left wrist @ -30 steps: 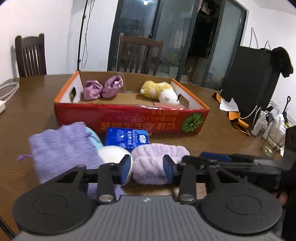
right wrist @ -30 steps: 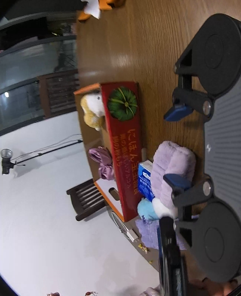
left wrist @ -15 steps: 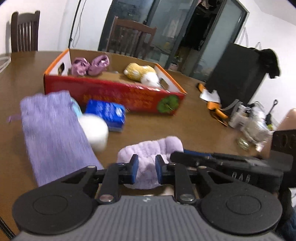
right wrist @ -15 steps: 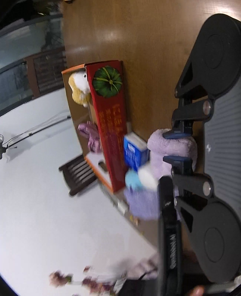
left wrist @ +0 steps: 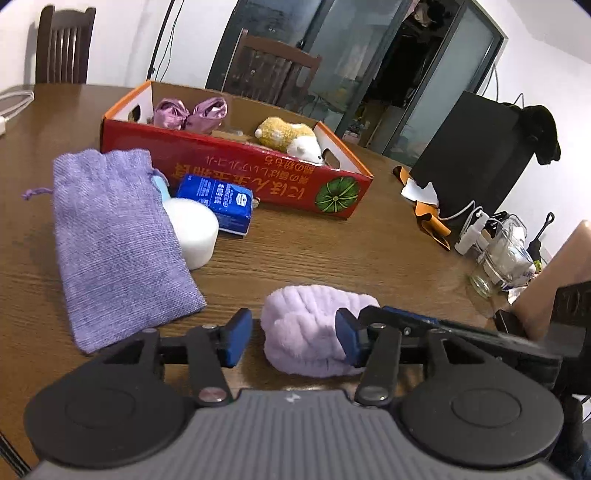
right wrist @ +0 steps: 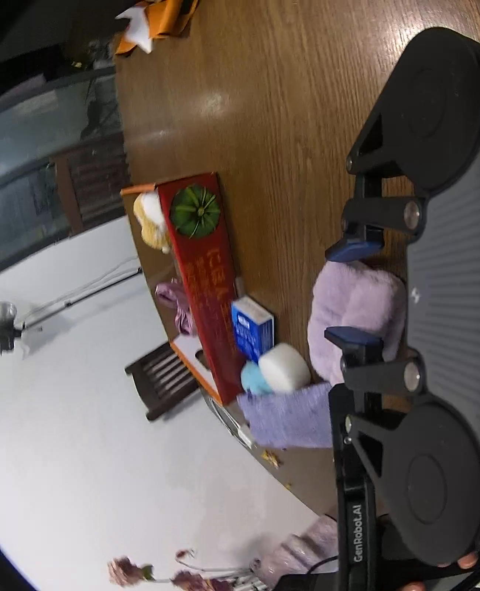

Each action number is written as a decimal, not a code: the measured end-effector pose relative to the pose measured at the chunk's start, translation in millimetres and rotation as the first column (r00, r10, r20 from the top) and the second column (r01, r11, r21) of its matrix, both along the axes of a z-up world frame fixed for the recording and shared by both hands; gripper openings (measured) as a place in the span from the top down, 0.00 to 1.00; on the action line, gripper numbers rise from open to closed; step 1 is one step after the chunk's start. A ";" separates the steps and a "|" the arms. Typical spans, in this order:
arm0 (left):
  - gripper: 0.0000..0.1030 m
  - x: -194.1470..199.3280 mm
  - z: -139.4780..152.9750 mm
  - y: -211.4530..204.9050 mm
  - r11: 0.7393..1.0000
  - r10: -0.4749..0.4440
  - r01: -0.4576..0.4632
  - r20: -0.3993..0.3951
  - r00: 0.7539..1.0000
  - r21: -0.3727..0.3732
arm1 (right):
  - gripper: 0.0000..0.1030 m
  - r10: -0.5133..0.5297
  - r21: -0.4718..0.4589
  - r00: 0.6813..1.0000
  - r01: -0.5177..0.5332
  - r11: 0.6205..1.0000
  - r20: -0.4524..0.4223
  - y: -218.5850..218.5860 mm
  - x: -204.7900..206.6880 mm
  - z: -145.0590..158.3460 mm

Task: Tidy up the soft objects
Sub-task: 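Carry the headband with the right tool and release it in the box, then withdraw the open right tool from the box toward the items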

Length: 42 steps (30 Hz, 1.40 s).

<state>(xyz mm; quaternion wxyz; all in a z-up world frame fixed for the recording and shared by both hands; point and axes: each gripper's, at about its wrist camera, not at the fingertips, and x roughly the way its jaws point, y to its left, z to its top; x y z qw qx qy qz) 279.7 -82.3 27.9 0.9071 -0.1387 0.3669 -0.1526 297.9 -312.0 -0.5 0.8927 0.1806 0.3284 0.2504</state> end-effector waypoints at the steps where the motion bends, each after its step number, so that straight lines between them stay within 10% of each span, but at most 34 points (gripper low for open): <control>1: 0.52 4.7 -3.2 -0.4 1.000 -0.013 0.013 -0.020 1.000 -0.013 | 0.62 0.000 0.002 1.000 0.000 1.000 -0.006 1.2 2.0 -2.8; 10: 0.73 34.3 19.0 -0.3 0.994 -0.079 0.082 0.040 0.996 -0.077 | 0.85 0.011 0.007 0.998 -0.012 1.000 0.056 11.0 28.2 15.9; 16: 0.73 147.3 78.4 6.5 0.997 -0.058 0.063 0.122 0.991 -0.038 | 0.85 0.024 -0.083 0.963 -0.001 0.997 0.268 25.1 118.4 82.3; 22: 0.73 283.0 67.8 7.9 0.999 0.037 -0.037 0.004 0.999 0.016 | 0.85 0.011 -0.110 0.994 0.002 0.994 0.111 49.6 272.7 85.6; 29: 0.72 353.8 30.7 14.2 0.977 0.154 -0.142 -0.066 0.986 0.159 | 0.85 -0.027 -0.087 0.994 0.018 0.996 -0.106 81.8 379.0 45.5; 36: 0.57 360.1 14.2 18.0 0.976 0.142 -0.118 -0.122 0.982 0.185 | 0.82 -0.084 -0.163 0.988 0.063 0.985 -0.128 104.6 395.3 16.8; 42: 0.45 332.5 53.5 26.1 0.974 0.139 -0.125 -0.068 0.988 0.187 | 0.57 -0.093 -0.192 0.994 0.081 0.978 -0.054 95.7 359.1 60.5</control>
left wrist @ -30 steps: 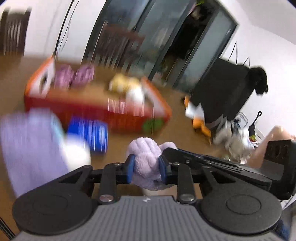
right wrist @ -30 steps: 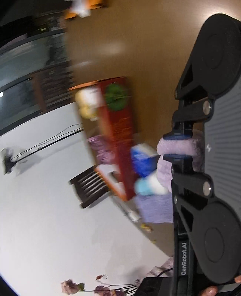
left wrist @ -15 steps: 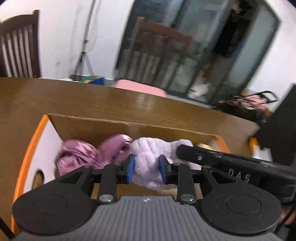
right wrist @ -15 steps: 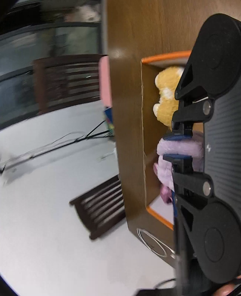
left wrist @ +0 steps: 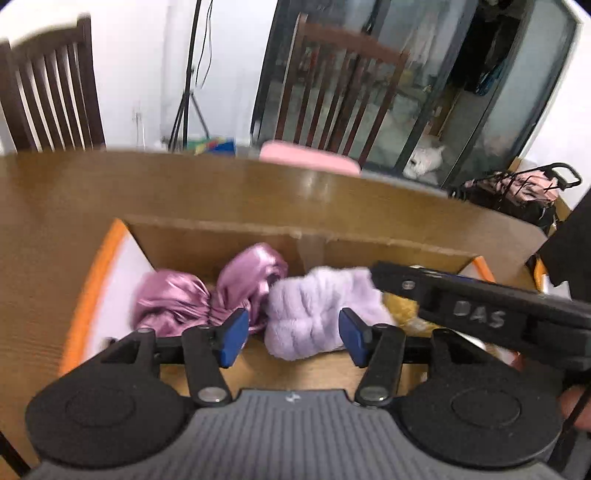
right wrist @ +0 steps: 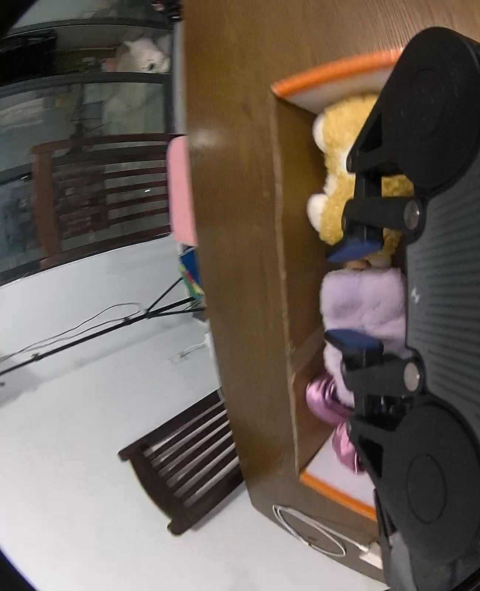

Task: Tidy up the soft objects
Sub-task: 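Withdraw the open right tool from the box toward the items, then grasp the purple drawstring pouch with the right tool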

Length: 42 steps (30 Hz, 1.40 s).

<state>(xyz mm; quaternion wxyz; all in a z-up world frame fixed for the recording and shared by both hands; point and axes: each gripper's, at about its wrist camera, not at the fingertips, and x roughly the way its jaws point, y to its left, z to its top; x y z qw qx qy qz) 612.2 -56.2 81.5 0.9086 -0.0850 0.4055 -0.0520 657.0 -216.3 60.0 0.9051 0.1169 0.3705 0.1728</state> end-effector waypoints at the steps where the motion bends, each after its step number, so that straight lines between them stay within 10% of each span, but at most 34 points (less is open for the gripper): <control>1: 0.45 -8.6 12.0 3.0 1.000 -0.005 0.005 0.019 1.000 0.001 | 0.57 0.001 -0.008 1.000 0.000 1.000 0.022 -4.7 -8.9 11.9; 10: 0.25 -146.8 112.9 44.0 0.990 -0.095 0.062 0.273 0.957 0.125 | 0.34 0.048 -0.096 0.974 -0.027 0.995 0.221 -58.7 -129.8 116.2; 19: 0.12 -257.0 134.9 45.5 0.987 -0.099 0.039 0.396 0.913 0.156 | 0.27 0.056 -0.107 0.937 -0.020 0.994 0.344 -63.3 -232.5 145.1; 24: 0.01 -343.3 86.0 46.6 0.981 -0.143 0.052 0.512 0.847 0.188 | 0.16 0.091 -0.074 0.895 -0.066 0.995 0.437 -57.5 -319.9 111.5; 31: 0.00 -420.5 -6.4 87.0 0.996 -0.060 0.024 0.426 0.903 0.089 | 0.13 0.074 -0.010 0.928 -0.076 0.997 0.365 -46.0 -421.1 15.6; 42: 0.02 -330.3 -20.0 119.3 0.997 -0.022 0.050 0.404 0.914 -0.058 | 0.15 0.117 0.086 0.968 -0.139 0.987 0.224 17.7 -391.6 -41.1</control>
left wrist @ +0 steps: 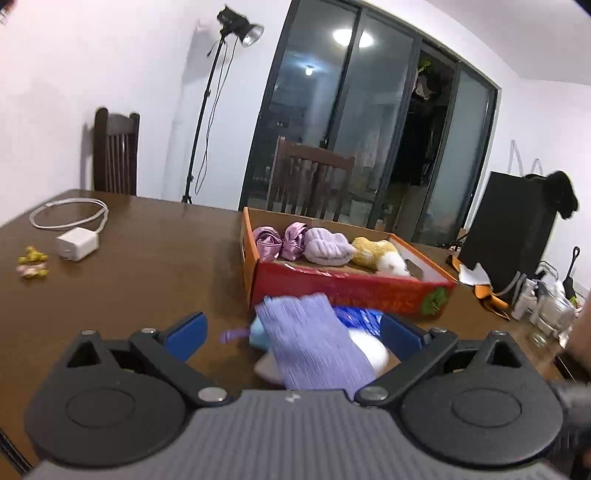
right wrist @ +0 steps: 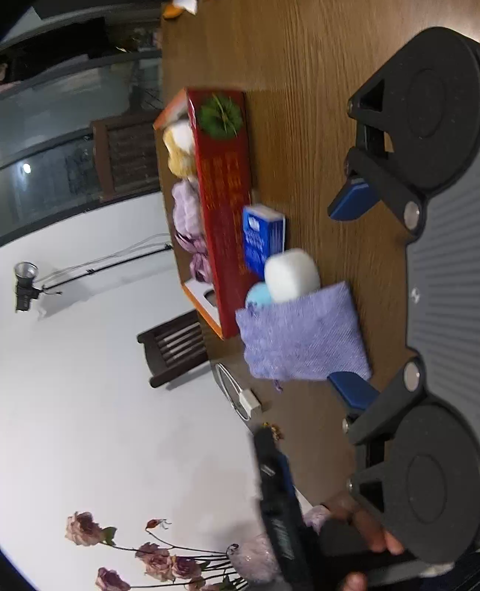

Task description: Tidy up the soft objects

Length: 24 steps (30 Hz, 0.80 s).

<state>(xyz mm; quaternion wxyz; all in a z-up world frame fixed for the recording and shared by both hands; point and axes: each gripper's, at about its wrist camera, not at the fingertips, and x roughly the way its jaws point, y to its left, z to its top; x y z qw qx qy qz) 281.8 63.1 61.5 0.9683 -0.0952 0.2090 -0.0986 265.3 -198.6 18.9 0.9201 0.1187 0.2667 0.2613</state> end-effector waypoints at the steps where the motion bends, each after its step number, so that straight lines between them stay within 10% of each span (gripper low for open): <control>1: 0.06 17.2 -2.7 2.9 1.000 -0.001 0.001 -0.021 1.000 -0.021 | 0.15 0.005 -0.014 1.000 -0.005 1.000 0.006 8.9 6.2 -2.5; 8: 0.80 81.4 -31.9 23.1 0.969 -0.120 0.074 -0.188 0.975 -0.235 | 0.20 0.044 -0.045 0.999 -0.045 0.998 -0.022 45.9 45.5 -13.6; 17: 0.88 15.6 -27.9 26.8 0.966 -0.038 -0.011 -0.185 0.982 -0.259 | 0.74 0.144 -0.060 0.985 -0.151 0.987 -0.096 39.8 44.5 -18.8; 24: 0.87 -74.2 -48.0 -15.7 0.973 0.039 -0.097 -0.266 0.963 -0.211 | 0.75 0.070 -0.052 0.997 -0.072 0.996 -0.045 -3.0 12.1 5.0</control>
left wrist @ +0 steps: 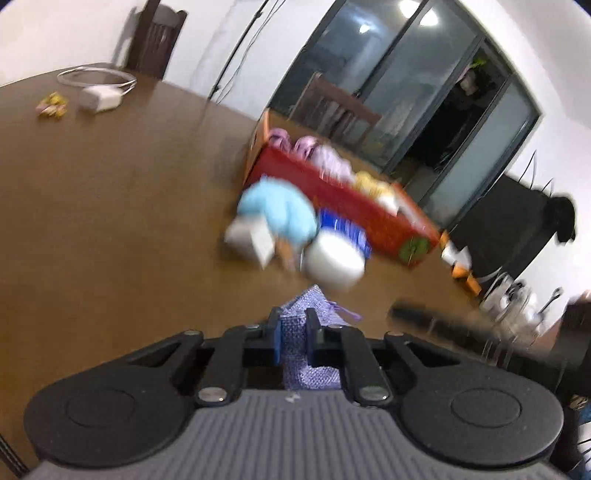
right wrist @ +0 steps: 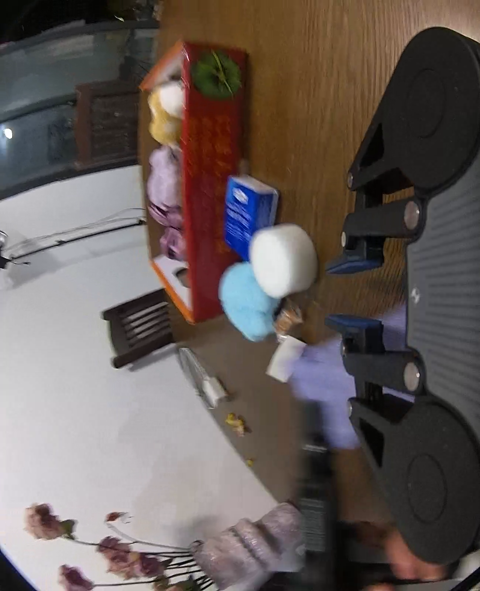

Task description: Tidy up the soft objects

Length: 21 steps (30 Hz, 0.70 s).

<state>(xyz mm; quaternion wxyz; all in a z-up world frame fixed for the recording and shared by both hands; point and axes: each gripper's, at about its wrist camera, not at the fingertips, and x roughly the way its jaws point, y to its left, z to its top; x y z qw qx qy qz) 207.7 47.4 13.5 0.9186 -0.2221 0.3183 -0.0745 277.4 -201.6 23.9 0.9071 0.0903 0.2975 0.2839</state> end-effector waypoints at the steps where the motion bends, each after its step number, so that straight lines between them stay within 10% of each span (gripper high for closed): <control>1: 0.87 -13.2 -3.2 -10.0 0.997 0.057 -0.056 -0.005 0.998 0.048 | 0.74 -0.019 -0.007 1.000 0.019 1.000 0.007 -5.7 -3.8 2.4; 5: 0.87 -47.1 -10.4 -37.2 0.963 0.157 -0.174 0.097 0.983 0.207 | 0.61 -0.041 -0.010 0.999 0.042 0.999 0.014 -26.0 -25.6 5.7; 14: 0.87 -35.3 -16.1 -31.4 0.945 0.298 -0.305 0.074 0.952 0.115 | 0.41 0.138 -0.076 0.990 -0.138 0.987 -0.014 -4.9 -77.9 -20.5; 21: 0.82 -50.1 -16.7 -43.6 0.972 0.194 -0.198 0.044 0.980 0.128 | 0.42 0.007 -0.278 0.995 0.021 0.960 0.100 13.4 -67.6 -28.2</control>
